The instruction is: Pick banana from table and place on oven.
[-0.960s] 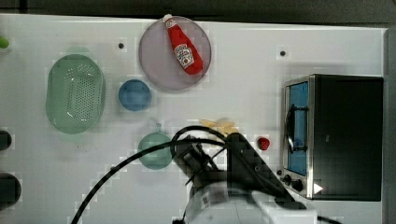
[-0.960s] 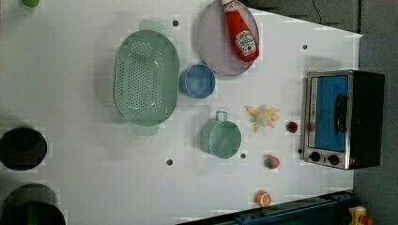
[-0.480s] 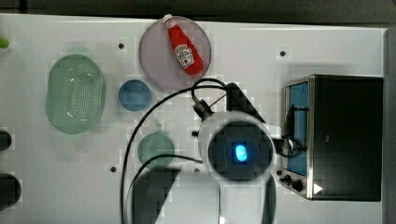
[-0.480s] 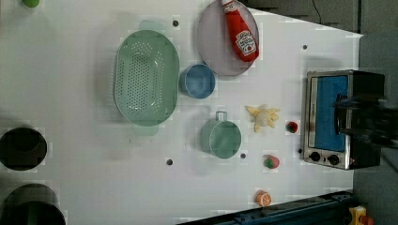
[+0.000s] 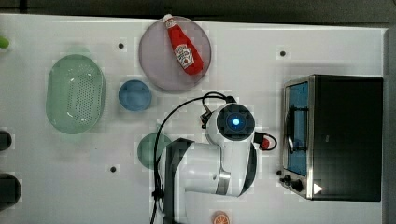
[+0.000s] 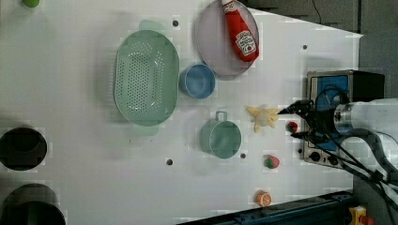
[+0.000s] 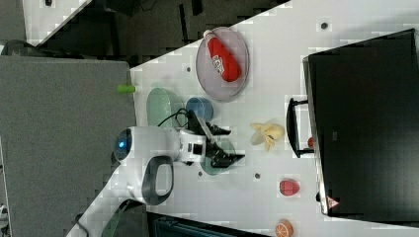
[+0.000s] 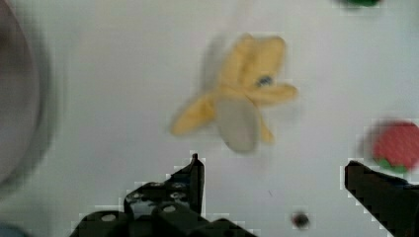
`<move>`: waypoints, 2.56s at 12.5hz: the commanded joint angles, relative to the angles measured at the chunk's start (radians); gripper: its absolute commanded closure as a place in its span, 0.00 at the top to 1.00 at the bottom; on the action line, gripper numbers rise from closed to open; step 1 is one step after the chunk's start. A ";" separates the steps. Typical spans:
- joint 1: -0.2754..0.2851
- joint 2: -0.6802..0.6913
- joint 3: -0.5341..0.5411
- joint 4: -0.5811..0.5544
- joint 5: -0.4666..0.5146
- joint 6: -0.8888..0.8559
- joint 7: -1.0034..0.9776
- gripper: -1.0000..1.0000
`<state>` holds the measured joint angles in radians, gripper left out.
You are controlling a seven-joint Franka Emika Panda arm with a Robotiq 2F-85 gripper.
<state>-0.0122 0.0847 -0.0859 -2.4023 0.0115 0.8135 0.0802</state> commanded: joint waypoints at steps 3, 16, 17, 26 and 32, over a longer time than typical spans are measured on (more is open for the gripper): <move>-0.014 0.089 -0.005 -0.015 -0.021 0.142 0.002 1.00; -0.015 0.252 -0.009 -0.061 -0.021 0.391 0.002 0.25; -0.014 0.246 -0.008 -0.061 -0.021 0.391 0.002 0.25; -0.013 -0.153 -0.002 0.110 -0.021 -0.089 0.002 0.25; -0.033 -0.224 -0.112 0.379 -0.021 -0.476 -0.181 0.25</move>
<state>0.0034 -0.1714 -0.1619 -1.9941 -0.0070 0.4019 -0.0217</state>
